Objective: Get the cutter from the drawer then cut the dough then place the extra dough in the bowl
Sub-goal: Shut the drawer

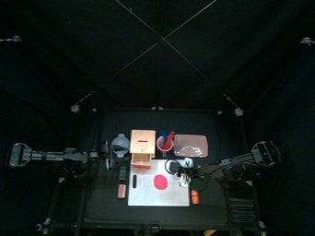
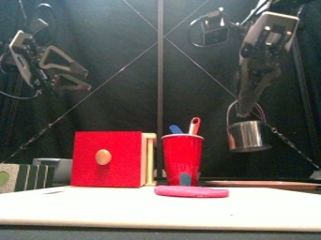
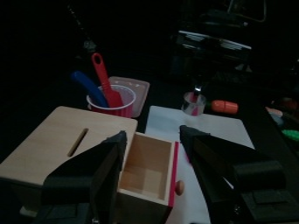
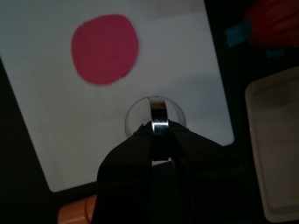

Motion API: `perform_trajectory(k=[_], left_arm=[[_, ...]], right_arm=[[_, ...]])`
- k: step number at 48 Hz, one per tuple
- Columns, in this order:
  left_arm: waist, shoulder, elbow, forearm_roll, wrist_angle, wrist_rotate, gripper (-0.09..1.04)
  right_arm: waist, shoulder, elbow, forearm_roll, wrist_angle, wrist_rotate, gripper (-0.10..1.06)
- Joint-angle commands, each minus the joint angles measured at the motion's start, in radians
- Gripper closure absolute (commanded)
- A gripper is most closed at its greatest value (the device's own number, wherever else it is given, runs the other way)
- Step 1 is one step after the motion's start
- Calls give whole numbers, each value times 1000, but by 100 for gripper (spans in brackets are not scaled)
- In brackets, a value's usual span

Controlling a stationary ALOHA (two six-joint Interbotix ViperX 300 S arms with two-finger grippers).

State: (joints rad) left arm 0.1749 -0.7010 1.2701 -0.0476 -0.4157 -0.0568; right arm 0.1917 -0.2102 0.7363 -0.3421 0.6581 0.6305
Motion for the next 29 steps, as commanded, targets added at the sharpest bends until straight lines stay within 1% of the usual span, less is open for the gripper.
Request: perform_trajectory(k=[1,6,15,19,22,27,29], left_arm=[[26,2,-31,2,8,0,7],[51,2,-32,0,8,0,7],[89,2,-32,-2,8,0,7],[115,2,-38,0,6,2,8],[155,8,-54,-2,8,0,8],[242,75,-109,-6,23,-6,8],[276,117,-149,-21,35,-5,8]], right_arm=[[5,-5,17,-28,-75,6,45],[5,-2,35,-32,-133,11,40],[0,0,40,-20,-138,14,21],[-2,0,11,-29,-138,12,18],[0,2,-40,-58,-146,12,18],[-5,43,-146,-143,-198,12,19],[-6,71,-183,-152,-212,14,19]])
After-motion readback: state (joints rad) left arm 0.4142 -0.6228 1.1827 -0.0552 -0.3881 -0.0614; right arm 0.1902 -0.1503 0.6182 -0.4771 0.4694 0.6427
